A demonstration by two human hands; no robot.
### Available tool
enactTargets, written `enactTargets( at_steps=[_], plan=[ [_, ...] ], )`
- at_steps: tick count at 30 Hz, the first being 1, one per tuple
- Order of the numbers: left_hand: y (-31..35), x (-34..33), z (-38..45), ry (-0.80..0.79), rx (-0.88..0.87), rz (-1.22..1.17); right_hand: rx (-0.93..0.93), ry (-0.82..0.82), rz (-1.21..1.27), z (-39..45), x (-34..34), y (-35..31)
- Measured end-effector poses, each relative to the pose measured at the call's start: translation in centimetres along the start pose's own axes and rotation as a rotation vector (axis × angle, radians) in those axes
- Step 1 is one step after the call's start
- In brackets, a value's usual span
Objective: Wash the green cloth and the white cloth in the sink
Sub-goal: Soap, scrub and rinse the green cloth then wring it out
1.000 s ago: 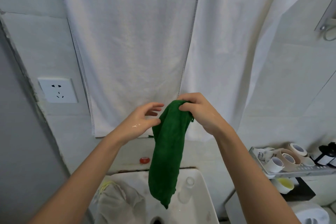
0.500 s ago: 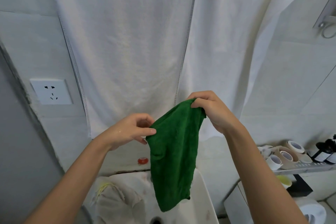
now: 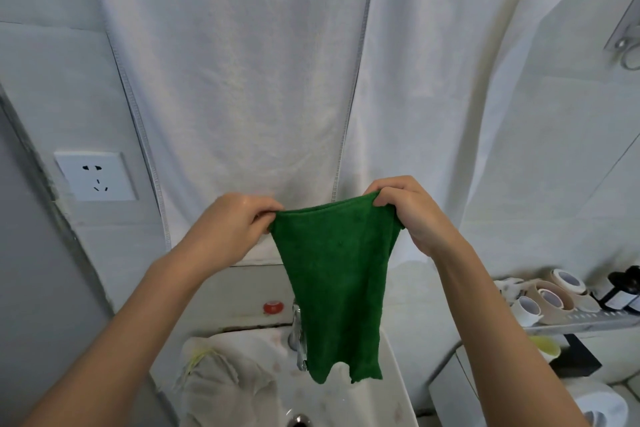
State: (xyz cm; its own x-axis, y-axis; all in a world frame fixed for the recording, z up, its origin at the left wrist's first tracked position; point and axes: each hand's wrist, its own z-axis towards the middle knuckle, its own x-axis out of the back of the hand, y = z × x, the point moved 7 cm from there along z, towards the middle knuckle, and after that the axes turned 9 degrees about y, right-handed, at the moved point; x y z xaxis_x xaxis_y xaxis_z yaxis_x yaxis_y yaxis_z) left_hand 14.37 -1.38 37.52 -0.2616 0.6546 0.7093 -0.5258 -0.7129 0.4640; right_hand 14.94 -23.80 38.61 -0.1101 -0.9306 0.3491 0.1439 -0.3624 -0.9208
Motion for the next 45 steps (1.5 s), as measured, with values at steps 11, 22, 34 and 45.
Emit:
enactTargets(
  at_steps=[11, 22, 34, 45],
  plan=[
    [3.9, -0.4, 2.6, 0.064, 0.094, -0.507, 0.211, -0.164, -0.112, -0.7, -4.3, -2.6],
    [2.8, -1.2, 0.0, 0.248, 0.097, -0.245, 0.327, -0.188, -0.469, -0.3, -7.5, -2.0],
    [-1.4, -10.6, -4.1, -0.179, 0.275, -0.589, 0.396, -0.093, -0.313, 0.3, -3.8, -3.5],
    [-7.5, -20.1, -13.1, -0.519, 0.453, -0.486, 0.361, 0.033, -0.125, 0.7, 0.5, -4.2]
  ],
)
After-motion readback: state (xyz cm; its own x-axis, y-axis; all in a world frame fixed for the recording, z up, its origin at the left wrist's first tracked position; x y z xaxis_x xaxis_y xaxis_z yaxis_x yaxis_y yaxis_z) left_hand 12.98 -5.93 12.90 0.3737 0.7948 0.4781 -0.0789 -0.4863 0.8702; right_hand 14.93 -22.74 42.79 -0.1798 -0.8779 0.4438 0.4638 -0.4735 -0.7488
